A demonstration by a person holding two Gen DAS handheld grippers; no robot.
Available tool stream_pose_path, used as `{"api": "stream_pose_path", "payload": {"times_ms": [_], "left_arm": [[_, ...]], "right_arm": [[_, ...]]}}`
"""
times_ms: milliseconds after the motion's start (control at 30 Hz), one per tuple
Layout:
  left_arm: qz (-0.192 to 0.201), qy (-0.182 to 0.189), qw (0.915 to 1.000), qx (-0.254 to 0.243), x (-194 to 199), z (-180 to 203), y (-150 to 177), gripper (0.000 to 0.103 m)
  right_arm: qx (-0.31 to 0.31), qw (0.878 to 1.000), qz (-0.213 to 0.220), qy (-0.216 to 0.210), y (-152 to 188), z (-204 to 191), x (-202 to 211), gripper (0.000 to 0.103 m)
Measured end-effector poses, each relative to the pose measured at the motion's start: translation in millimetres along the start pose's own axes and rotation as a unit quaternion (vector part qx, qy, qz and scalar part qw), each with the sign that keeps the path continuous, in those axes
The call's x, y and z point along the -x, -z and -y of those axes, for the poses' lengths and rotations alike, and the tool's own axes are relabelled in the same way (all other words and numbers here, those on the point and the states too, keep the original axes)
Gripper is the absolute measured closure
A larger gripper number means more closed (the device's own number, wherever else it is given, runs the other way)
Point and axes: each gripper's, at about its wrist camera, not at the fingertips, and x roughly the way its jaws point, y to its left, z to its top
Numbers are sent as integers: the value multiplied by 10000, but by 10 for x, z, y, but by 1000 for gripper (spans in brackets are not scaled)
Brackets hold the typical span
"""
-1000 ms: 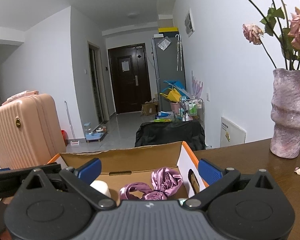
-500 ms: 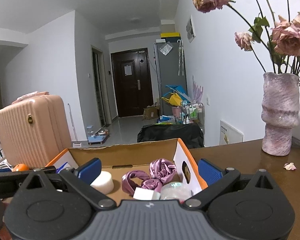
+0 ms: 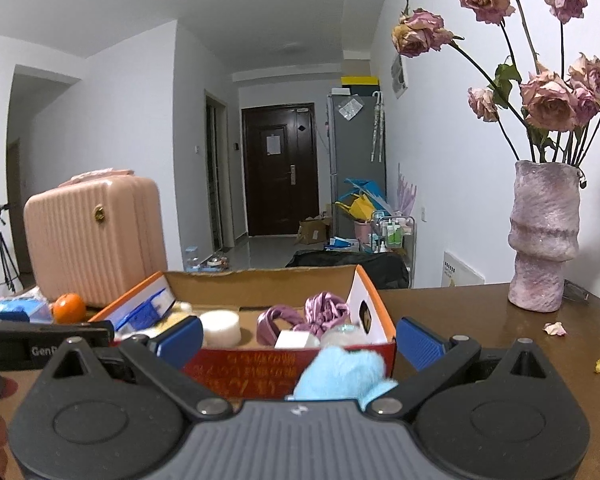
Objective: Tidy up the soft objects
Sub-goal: 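Withdraw both open tools from the box back over the table, then lower the right tool onto the pink sponge block and close on it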
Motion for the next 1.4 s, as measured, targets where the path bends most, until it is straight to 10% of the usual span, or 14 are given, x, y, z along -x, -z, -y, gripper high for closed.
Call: {"api": "stream_pose_path", "payload": {"times_ms": [1400], "left_arm": [[-452, 371, 9978, -315, 670, -452, 553, 0]], "right_arm": [[597, 9935, -891, -381, 543, -348, 472, 0]]}}
